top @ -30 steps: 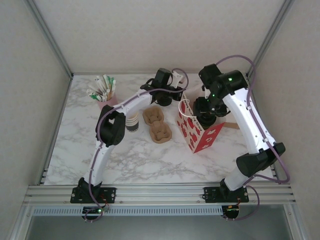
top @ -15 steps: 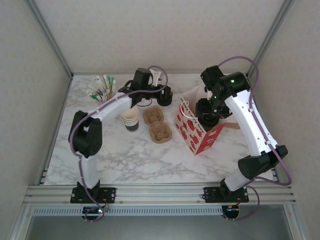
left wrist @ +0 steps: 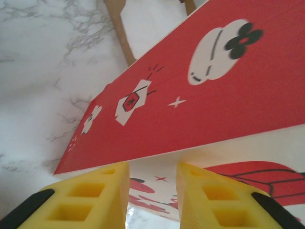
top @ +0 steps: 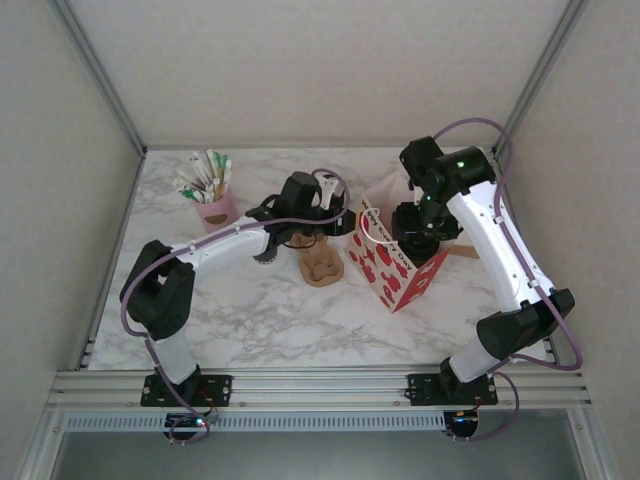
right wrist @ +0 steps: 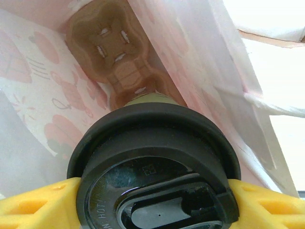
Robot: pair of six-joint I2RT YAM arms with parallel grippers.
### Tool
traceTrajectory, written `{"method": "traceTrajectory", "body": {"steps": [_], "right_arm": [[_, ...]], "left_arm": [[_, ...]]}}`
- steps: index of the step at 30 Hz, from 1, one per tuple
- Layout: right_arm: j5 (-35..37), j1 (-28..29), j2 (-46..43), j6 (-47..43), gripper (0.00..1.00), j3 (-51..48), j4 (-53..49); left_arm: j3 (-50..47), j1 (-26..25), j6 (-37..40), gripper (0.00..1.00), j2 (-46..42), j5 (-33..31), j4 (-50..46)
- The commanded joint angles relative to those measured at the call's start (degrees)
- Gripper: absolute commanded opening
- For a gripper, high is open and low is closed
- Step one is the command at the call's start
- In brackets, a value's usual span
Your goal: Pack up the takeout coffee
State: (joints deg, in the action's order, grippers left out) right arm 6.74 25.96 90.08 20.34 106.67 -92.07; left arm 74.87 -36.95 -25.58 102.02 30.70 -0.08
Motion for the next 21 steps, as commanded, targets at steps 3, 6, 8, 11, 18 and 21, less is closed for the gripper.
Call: {"method": "traceTrajectory", "body": {"steps": [3,6,8,11,18,21], "right_arm": [[-0.8,0.0,-2.1,0.2,0.72,-0.9,-10.1],[-1.0,-0.1,-2.5,0.1,0.72,-1.5,-10.0],[-1.3,0.0,-2.6,0.1,0.72,-1.8,-9.9],[-1.6,-0.1,-2.6,0.0,0.72,-2.2,-9.7],[-2.3,0.0,-2.6,0.1,0.72,-3.4,-8.2],[-1.3,-0.2,-2.7,0.4,0.72,-3.3,-8.6]], "left_arm": [[2.7,-0.1,-4.8,0.3,3.4,1.1,6.5],[5.4,-0.1,-5.1,0.3,5.8,1.2,6.2],[6.9,-0.2,-6.0,0.3,7.3,2.6,7.0],[9.0,-0.6,-7.0,0.3,9.2,3.9,7.7],[12.1,-0.9,-7.2,0.33,10.7,2.6,5.5],[11.5,-0.3,-6.5,0.38,8.5,-0.2,2.5]]}}
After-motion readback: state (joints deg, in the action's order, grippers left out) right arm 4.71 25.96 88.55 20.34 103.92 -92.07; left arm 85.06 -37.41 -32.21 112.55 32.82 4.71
